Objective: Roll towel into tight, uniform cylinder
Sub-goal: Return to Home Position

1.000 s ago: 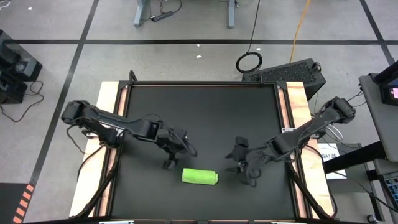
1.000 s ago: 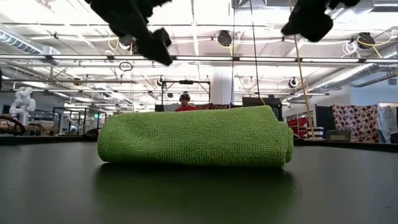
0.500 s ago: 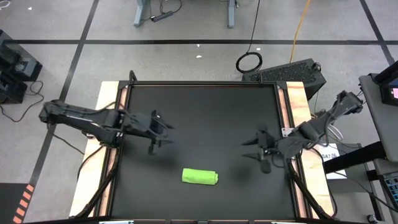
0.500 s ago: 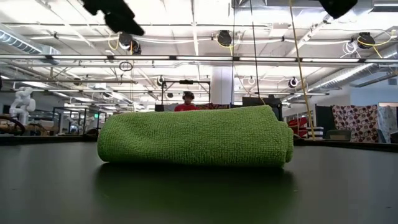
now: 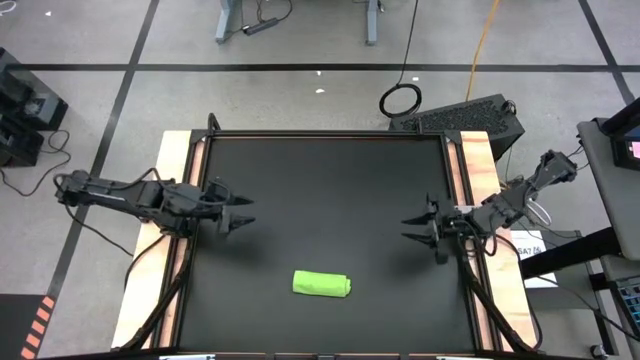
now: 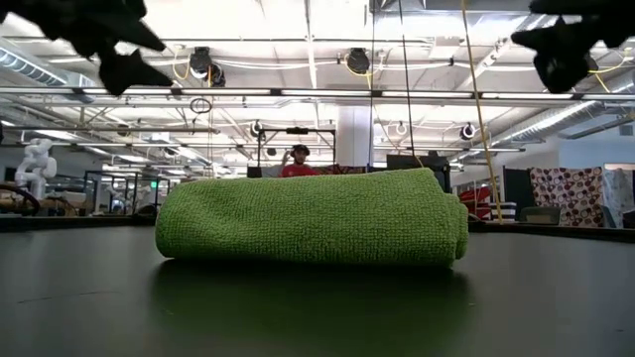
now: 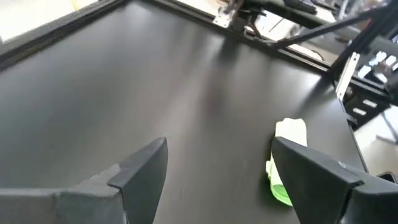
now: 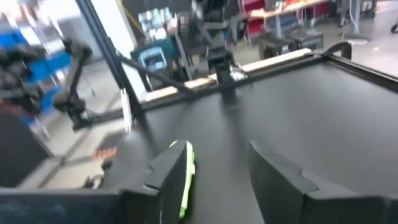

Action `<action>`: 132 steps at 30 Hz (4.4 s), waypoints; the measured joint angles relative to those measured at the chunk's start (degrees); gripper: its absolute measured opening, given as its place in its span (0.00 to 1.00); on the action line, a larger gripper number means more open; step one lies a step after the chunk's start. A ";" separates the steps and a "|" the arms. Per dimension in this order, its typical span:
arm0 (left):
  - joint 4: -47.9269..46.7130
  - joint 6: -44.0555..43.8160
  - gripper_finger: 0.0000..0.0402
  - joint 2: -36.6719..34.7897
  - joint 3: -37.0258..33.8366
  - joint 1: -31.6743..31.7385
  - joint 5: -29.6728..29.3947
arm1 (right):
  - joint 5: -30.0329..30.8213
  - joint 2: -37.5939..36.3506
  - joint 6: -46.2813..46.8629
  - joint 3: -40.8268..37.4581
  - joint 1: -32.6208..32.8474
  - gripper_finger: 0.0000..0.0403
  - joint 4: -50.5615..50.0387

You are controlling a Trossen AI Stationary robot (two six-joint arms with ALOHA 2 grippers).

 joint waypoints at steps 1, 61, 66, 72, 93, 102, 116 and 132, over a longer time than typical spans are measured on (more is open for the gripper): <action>-0.21 -1.08 0.73 -1.43 -1.24 -0.29 -0.56 | 0.47 -1.63 0.02 -2.27 -0.08 0.40 2.51; 23.57 -2.65 0.73 -15.86 -28.54 -1.68 -19.78 | -35.52 -9.93 -12.42 -19.57 -54.58 0.40 4.21; 23.53 2.04 0.73 -15.85 -28.54 -1.68 -21.32 | -34.27 -9.31 -14.38 -19.57 -54.85 0.40 4.19; 23.82 8.04 0.73 -15.85 -28.59 -1.68 -24.82 | -29.61 -9.33 -14.49 -19.57 -54.85 0.40 4.32; 24.05 10.90 0.73 -15.85 -28.63 -1.68 -25.29 | -29.05 -9.33 -14.49 -19.59 -54.82 0.40 4.56; 24.07 10.88 0.73 -15.85 -28.63 -1.68 -25.05 | -29.05 -9.33 -14.49 -19.59 -54.82 0.40 4.56; 24.06 10.88 0.73 -15.85 -28.63 -1.68 -25.05 | -29.05 -9.33 -14.51 -19.61 -54.82 0.40 4.56; 24.07 10.88 0.73 -15.85 -28.63 -1.68 -25.06 | -29.04 -9.33 -14.51 -19.61 -54.81 0.40 4.58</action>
